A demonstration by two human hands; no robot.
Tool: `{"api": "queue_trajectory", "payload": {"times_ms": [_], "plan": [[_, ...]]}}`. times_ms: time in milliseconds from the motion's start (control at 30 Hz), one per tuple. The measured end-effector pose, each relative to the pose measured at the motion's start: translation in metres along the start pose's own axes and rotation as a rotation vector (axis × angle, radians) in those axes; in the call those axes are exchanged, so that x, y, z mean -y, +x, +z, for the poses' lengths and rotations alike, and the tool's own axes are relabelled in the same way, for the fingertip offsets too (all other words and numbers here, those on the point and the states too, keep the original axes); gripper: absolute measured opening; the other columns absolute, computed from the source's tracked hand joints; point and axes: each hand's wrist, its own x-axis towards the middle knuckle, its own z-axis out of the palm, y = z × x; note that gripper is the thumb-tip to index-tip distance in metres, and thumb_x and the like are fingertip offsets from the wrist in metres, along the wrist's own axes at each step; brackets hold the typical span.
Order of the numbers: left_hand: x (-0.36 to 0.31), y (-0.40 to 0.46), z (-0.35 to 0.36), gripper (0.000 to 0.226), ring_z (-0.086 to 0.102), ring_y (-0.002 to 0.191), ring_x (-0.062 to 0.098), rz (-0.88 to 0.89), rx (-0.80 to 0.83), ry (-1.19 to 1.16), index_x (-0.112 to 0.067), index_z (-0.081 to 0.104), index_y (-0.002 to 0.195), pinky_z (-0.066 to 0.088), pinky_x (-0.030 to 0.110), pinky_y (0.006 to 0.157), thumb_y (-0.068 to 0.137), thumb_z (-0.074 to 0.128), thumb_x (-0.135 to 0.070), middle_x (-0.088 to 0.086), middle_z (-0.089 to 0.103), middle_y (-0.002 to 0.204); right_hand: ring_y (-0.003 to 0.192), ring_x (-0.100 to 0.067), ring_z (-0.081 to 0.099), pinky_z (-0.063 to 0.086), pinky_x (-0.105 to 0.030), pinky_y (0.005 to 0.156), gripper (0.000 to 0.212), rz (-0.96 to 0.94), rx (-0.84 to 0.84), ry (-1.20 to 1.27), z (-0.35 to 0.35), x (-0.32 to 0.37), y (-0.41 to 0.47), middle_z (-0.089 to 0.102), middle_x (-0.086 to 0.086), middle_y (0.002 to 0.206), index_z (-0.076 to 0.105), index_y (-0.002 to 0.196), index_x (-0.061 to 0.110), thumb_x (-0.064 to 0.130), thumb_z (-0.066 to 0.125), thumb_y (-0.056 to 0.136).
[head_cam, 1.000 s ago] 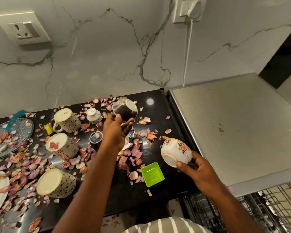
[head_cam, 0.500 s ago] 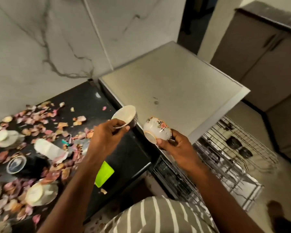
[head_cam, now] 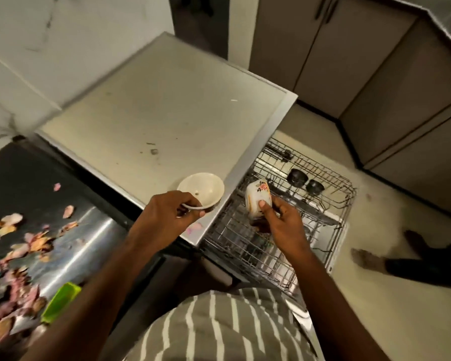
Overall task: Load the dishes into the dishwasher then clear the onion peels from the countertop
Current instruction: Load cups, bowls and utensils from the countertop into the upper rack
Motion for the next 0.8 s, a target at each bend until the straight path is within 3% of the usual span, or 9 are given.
{"api": "queue_trajectory", "payload": {"times_ms": [100, 233, 400, 567, 667, 767, 800], "plan": [[-0.01, 0.012, 0.021, 0.018, 0.075, 0.09, 0.005, 0.033, 0.062, 0.035, -0.029, 0.077, 0.093, 0.064, 0.041, 0.08, 0.08, 0.089, -0.033, -0.014, 0.076, 0.1, 0.077, -0.024, 0.079, 0.065, -0.052, 0.072, 0.041, 0.029, -0.092, -0.179, -0.038, -0.029, 0.029, 0.071, -0.005, 0.118, 0.06, 0.141, 0.013, 0.024, 0.066, 0.102], [-0.021, 0.026, 0.052, 0.017, 0.073, 0.093, 0.005, 0.051, 0.164, 0.071, -0.033, 0.076, 0.094, 0.062, 0.041, 0.085, 0.082, 0.087, -0.03, -0.014, 0.075, 0.101, 0.065, -0.017, 0.076, 0.065, -0.049, 0.071, 0.031, 0.119, -0.124, -0.453, -0.089, -0.07, 0.072, 0.07, -0.001, 0.103, 0.064, 0.131, 0.01, 0.025, 0.065, 0.103], [-0.036, 0.035, 0.079, 0.018, 0.07, 0.087, 0.001, 0.055, 0.248, 0.1, -0.038, 0.074, 0.089, 0.054, 0.023, 0.077, 0.085, 0.086, -0.024, -0.015, 0.073, 0.092, 0.084, -0.03, 0.072, 0.062, -0.052, 0.078, 0.029, 0.182, -0.056, -0.748, -0.139, -0.118, 0.124, 0.073, -0.012, 0.104, 0.066, 0.126, 0.011, 0.026, 0.055, 0.104], [-0.04, 0.045, 0.099, 0.014, 0.071, 0.083, 0.004, 0.042, 0.311, 0.134, -0.032, 0.077, 0.095, 0.06, 0.036, 0.077, 0.083, 0.077, -0.041, -0.014, 0.072, 0.091, 0.081, -0.031, 0.07, 0.058, -0.038, 0.067, 0.03, 0.209, -0.055, -0.807, -0.161, -0.13, 0.171, 0.071, -0.014, 0.102, 0.066, 0.127, 0.005, 0.02, 0.052, 0.105], [-0.043, 0.049, 0.105, 0.021, 0.069, 0.084, 0.003, 0.041, 0.335, 0.184, -0.034, 0.076, 0.097, 0.06, 0.036, 0.077, 0.083, 0.072, -0.048, -0.013, 0.071, 0.093, 0.1, -0.038, 0.069, 0.054, -0.034, 0.078, 0.037, 0.206, -0.053, -0.862, -0.168, -0.135, 0.196, 0.07, -0.021, 0.119, 0.062, 0.135, 0.002, 0.016, 0.05, 0.104], [-0.044, 0.051, 0.11, 0.022, 0.069, 0.086, 0.002, 0.029, 0.342, 0.199, -0.033, 0.076, 0.097, 0.059, 0.034, 0.078, 0.082, 0.071, -0.049, -0.014, 0.073, 0.094, 0.111, -0.037, 0.066, 0.056, -0.044, 0.094, 0.036, 0.245, -0.038, -0.88, -0.173, -0.141, 0.218, 0.069, -0.02, 0.126, 0.062, 0.135, 0.005, 0.018, 0.052, 0.103], [-0.045, 0.051, 0.111, 0.023, 0.069, 0.087, 0.002, 0.018, 0.343, 0.204, -0.033, 0.077, 0.097, 0.059, 0.034, 0.078, 0.082, 0.071, -0.05, -0.015, 0.074, 0.094, 0.109, -0.036, 0.066, 0.057, -0.043, 0.092, 0.035, 0.258, -0.027, -0.882, -0.174, -0.143, 0.223, 0.069, -0.019, 0.124, 0.062, 0.134, 0.005, 0.018, 0.053, 0.103]]}}
